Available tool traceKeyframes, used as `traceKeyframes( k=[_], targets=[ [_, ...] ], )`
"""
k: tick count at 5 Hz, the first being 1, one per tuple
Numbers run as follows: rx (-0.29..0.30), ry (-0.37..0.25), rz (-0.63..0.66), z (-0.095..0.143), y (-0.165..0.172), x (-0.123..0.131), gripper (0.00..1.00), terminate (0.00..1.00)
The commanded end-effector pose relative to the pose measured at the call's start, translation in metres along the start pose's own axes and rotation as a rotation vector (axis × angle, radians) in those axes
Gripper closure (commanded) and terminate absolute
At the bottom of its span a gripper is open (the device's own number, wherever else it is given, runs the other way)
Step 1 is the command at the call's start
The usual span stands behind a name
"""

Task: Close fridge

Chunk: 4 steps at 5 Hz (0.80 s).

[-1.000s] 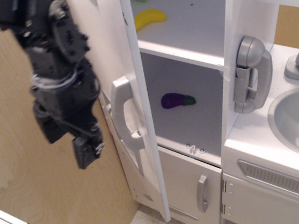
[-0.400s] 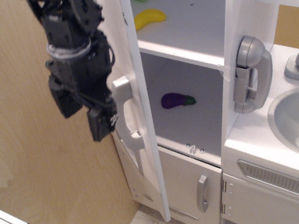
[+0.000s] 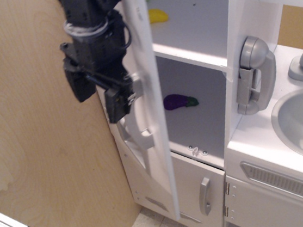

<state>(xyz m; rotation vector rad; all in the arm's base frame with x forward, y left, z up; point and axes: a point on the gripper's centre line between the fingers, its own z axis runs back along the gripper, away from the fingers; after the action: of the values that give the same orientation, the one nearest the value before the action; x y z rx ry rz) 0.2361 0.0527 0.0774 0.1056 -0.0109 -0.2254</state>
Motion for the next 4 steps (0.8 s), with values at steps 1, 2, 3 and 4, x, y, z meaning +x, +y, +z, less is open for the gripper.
traceKeyframes(
  k=[1,2,3,4],
  targets=[
    [0.032,-0.008,0.023,0.005,-0.004,0.024,0.00,0.00],
    [0.035,-0.016,0.036,0.000,-0.009,0.036,0.00,0.00],
    [0.026,-0.066,0.059,-0.001,-0.011,0.055,0.00,0.00],
    [0.018,-0.088,0.087,-0.001,-0.012,0.067,0.00,0.00]
  ],
)
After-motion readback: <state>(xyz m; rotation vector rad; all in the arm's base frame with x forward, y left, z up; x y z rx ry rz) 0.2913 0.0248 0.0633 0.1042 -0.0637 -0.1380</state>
